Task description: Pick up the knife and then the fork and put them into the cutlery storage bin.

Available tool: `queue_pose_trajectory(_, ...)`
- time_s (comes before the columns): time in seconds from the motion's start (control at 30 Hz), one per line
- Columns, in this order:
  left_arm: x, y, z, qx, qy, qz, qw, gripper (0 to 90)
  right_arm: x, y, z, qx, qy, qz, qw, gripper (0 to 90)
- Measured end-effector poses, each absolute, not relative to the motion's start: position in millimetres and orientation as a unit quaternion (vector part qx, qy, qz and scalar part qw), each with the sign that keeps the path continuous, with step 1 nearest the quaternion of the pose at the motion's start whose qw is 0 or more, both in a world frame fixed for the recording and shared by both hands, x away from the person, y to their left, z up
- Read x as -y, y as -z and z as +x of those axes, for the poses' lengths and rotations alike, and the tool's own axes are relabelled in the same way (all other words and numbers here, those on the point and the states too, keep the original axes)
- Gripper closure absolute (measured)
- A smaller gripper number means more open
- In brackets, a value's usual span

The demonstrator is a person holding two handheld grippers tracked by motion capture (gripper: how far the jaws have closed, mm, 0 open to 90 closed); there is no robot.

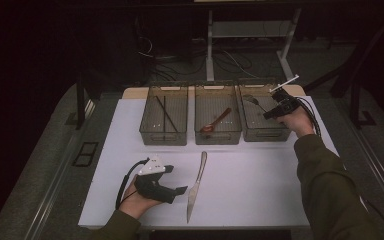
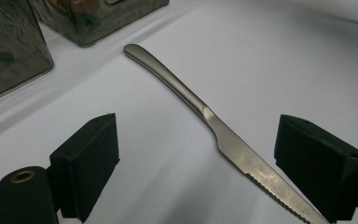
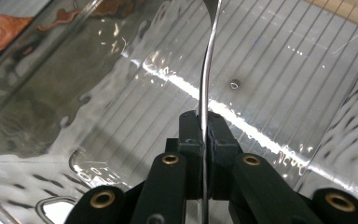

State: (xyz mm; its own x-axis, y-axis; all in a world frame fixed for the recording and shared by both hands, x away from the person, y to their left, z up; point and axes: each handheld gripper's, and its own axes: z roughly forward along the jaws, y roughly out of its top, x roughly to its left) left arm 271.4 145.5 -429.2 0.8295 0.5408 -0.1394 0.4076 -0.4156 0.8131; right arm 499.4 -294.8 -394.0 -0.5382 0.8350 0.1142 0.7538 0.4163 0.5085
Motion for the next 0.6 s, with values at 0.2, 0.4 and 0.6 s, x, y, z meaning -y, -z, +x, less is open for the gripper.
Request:
queue_pose_trajectory(0.2, -146, 429, 271, -0.283, -0.072, 0.839, 0.46, 12.8, 296, 396, 499, -0.833, -0.261, 0.48, 0.087, 69.5)
queue_pose_trajectory(0.4, -145, 430, 271, -0.283, -0.071, 0.84, 0.458, 12.8, 303, 388, 496, -0.823, -0.285, 0.48, 0.101, 59.3)
queue_pose_trajectory(0.6, -146, 429, 271, -0.283, -0.07, 0.839, 0.459, 12.8, 309, 376, 485, -0.814, -0.326, 0.469, 0.102, 53.6)
